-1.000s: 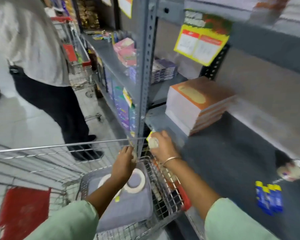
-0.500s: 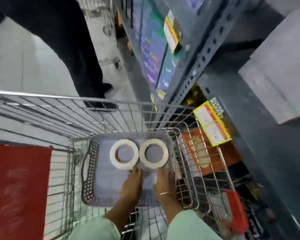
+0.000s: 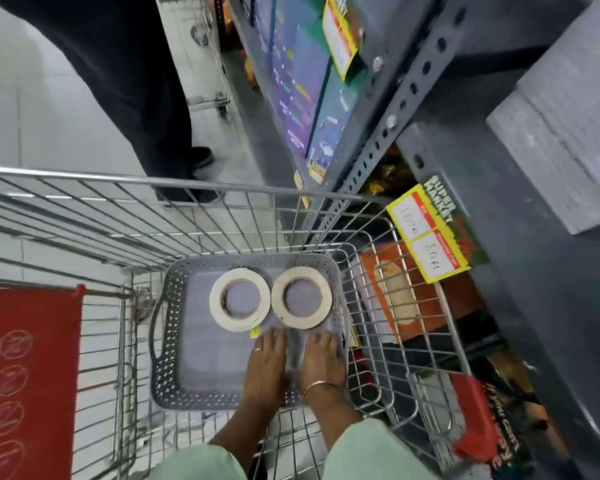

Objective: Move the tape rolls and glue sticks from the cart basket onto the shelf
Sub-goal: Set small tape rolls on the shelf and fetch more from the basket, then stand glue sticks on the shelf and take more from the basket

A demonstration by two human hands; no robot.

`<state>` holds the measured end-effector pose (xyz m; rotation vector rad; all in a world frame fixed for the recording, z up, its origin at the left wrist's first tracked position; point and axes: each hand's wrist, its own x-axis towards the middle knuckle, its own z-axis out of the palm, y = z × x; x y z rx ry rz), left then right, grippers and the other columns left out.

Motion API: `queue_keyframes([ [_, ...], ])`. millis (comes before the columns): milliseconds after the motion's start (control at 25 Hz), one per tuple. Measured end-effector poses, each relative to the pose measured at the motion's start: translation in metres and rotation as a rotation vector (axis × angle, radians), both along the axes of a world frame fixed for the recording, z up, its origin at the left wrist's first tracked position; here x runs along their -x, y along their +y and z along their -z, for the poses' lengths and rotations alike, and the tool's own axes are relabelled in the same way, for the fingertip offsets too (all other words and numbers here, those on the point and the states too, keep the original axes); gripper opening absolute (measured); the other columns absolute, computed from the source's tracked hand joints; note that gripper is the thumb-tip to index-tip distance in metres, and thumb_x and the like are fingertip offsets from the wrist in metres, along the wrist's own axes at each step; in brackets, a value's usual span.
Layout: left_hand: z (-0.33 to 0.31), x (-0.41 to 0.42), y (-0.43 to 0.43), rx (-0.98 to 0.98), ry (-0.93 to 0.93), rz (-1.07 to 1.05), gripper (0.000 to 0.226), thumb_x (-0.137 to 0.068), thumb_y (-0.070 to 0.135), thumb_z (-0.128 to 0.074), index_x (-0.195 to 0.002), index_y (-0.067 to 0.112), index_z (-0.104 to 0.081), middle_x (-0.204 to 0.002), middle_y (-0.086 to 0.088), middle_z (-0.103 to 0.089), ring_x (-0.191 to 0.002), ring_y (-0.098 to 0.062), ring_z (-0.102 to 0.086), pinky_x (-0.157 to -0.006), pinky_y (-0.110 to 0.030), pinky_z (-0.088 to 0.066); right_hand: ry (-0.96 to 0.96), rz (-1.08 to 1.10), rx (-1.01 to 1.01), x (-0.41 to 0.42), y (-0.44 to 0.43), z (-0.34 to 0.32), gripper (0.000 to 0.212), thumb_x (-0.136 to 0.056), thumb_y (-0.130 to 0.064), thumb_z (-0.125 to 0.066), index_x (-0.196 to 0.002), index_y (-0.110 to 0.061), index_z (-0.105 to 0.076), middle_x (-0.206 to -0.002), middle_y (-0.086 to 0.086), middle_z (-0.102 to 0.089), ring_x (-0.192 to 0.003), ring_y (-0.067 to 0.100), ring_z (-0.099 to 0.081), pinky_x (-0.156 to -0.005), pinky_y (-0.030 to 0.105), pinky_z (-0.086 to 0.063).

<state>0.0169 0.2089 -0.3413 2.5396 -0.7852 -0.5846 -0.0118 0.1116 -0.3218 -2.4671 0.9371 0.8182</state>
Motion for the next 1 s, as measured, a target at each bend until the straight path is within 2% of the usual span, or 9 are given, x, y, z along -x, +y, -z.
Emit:
queue_keyframes([
  [80,-0.024,-0.004,0.001,-0.007,0.055,-0.045,0.088,-0.049,0.012,-0.082,-0.126,0.006,-0.041,-0.123,-0.018,-0.055,-0.109,-0.035,-0.052,-0.083,-0.038,-0.053,0.016,-0.038,0.072,-0.009,-0.004,-0.039,0.046,-0.053,-0.019,-0.087,-0.092,-0.014,-0.064,-0.094,0.013,-0.068,-0.085,0.025,-0.067,-0.060,0.031,-0.058],
  [160,-0.054,-0.006,0.001,0.025,0.077,-0.112,0.079,-0.060,0.004,-0.072,-0.131,0.001,-0.037,-0.135,-0.023,-0.045,-0.122,-0.042,-0.044,-0.093,-0.046,-0.048,-0.077,0.024,0.091,-0.018,-0.009,-0.076,0.041,-0.088,-0.010,-0.055,-0.128,-0.012,-0.044,-0.134,0.017,-0.045,-0.119,0.031,-0.050,-0.091,0.040,-0.050],
  [200,-0.078,-0.007,-0.003,0.061,0.088,-0.159,0.073,-0.065,0.002,-0.067,-0.131,-0.001,-0.036,-0.138,-0.024,-0.041,-0.127,-0.042,-0.039,-0.098,-0.047,-0.044,-0.137,0.044,0.062,-0.017,-0.013,-0.103,0.041,-0.093,-0.009,-0.045,-0.133,-0.013,-0.038,-0.142,0.016,-0.037,-0.126,0.031,-0.044,-0.097,0.041,-0.045],
  [280,-0.120,-0.012,-0.010,0.155,0.105,-0.268,0.065,-0.071,0.003,-0.063,-0.130,-0.002,-0.037,-0.139,-0.026,-0.039,-0.130,-0.041,-0.035,-0.101,-0.047,-0.040,-0.305,0.101,-0.013,-0.019,-0.017,-0.158,0.036,-0.093,-0.009,-0.043,-0.128,-0.011,-0.045,-0.139,0.012,-0.045,-0.125,0.027,-0.046,-0.099,0.036,-0.041],
  [400,-0.202,-0.011,-0.043,0.407,-0.035,-0.282,0.046,-0.072,0.003,-0.063,-0.115,-0.001,-0.047,-0.119,-0.028,-0.051,-0.112,-0.044,-0.047,-0.092,-0.050,-0.042,-0.715,0.263,-0.014,0.007,-0.040,-0.267,0.023,-0.083,-0.005,-0.053,-0.104,-0.006,-0.062,-0.113,0.017,-0.064,-0.106,0.031,-0.058,-0.085,0.037,-0.045],
  [560,-0.295,0.022,-0.127,0.554,-0.088,-0.003,0.016,-0.079,0.005,-0.059,-0.094,0.002,-0.055,-0.097,-0.024,-0.057,-0.093,-0.040,-0.054,-0.084,-0.047,-0.043,-1.010,0.559,0.057,0.074,-0.108,-0.359,0.017,-0.075,0.003,-0.060,-0.089,0.000,-0.069,-0.093,0.026,-0.072,-0.089,0.038,-0.066,-0.081,0.043,-0.054],
  [680,-0.339,0.086,-0.193,0.480,-0.003,0.244,0.006,-0.083,0.007,-0.057,-0.086,0.003,-0.057,-0.099,-0.027,-0.061,-0.094,-0.040,-0.058,-0.080,-0.044,-0.046,-0.925,0.694,0.216,0.157,-0.176,-0.375,0.016,-0.074,0.006,-0.062,-0.087,0.006,-0.070,-0.095,0.028,-0.072,-0.094,0.039,-0.066,-0.083,0.040,-0.053],
  [800,-0.351,0.148,-0.237,0.376,0.145,0.375,0.015,-0.084,0.014,-0.056,-0.090,0.001,-0.060,-0.100,-0.024,-0.066,-0.095,-0.038,-0.061,-0.079,-0.037,-0.049,-0.755,0.834,0.299,0.233,-0.209,-0.365,0.018,-0.078,0.006,-0.054,-0.086,0.006,-0.071,-0.097,0.027,-0.072,-0.096,0.037,-0.066,-0.076,0.028,-0.049],
  [1000,-0.336,0.202,-0.265,0.264,0.199,0.438,0.020,-0.080,0.015,-0.058,-0.086,-0.003,-0.062,-0.099,-0.024,-0.068,-0.097,-0.037,-0.063,-0.074,-0.039,-0.050,-0.469,0.845,0.331,0.265,-0.208,-0.335,0.022,-0.085,-0.004,-0.046,-0.096,0.005,-0.063,-0.111,0.028,-0.065,-0.103,0.038,-0.062,-0.078,0.036,-0.049],
])
